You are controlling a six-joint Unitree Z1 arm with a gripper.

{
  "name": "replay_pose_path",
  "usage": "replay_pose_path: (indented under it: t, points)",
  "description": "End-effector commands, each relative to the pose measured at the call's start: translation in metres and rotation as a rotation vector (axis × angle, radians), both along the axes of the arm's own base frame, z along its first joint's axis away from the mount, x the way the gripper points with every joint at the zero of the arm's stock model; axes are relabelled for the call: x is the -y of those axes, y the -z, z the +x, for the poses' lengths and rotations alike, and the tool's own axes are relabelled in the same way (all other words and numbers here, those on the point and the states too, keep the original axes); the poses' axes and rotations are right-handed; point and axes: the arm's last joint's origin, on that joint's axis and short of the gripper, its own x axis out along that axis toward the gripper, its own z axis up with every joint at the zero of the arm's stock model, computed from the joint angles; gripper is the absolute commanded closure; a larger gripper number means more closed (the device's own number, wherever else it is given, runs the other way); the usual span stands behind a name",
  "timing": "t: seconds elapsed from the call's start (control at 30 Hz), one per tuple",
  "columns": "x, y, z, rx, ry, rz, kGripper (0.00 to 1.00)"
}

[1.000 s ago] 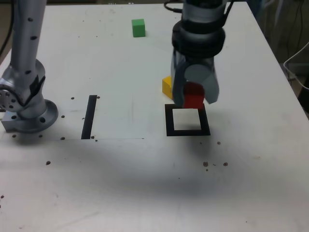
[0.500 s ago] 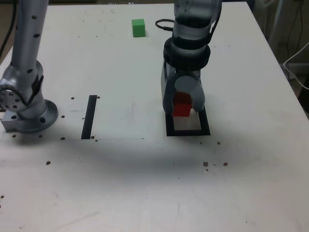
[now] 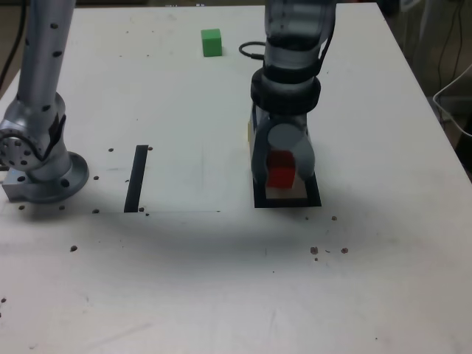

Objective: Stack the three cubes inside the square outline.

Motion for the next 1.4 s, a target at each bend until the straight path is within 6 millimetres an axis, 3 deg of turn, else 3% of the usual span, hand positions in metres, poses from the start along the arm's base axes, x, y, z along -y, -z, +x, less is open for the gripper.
replay_pose_path:
  t: [0.0, 0.13, 0.23, 0.5, 0.6, 0.87, 1.1, 1.37]
  points:
    - [-0.002, 0.002, 0.0, 0.0, -0.001, -0.006, 0.74]
    - [-0.002, 0.003, 0.0, 0.002, -0.001, -0.01, 0.73]
    - [-0.002, 0.003, 0.0, 0.004, 0.003, -0.013, 0.64]
    - [-0.001, 0.004, 0.001, 0.008, 0.042, -0.051, 0.14]
    - [0.0, 0.003, 0.0, 0.009, 0.044, -0.06, 0.02]
    - [0.0, -0.011, -0.005, 0.032, 0.051, -0.067, 0.0]
    - [-0.003, -0.037, -0.014, 0.054, 0.068, -0.062, 0.0]
    - [-0.025, -0.06, -0.029, 0.076, 0.003, -0.04, 0.0]
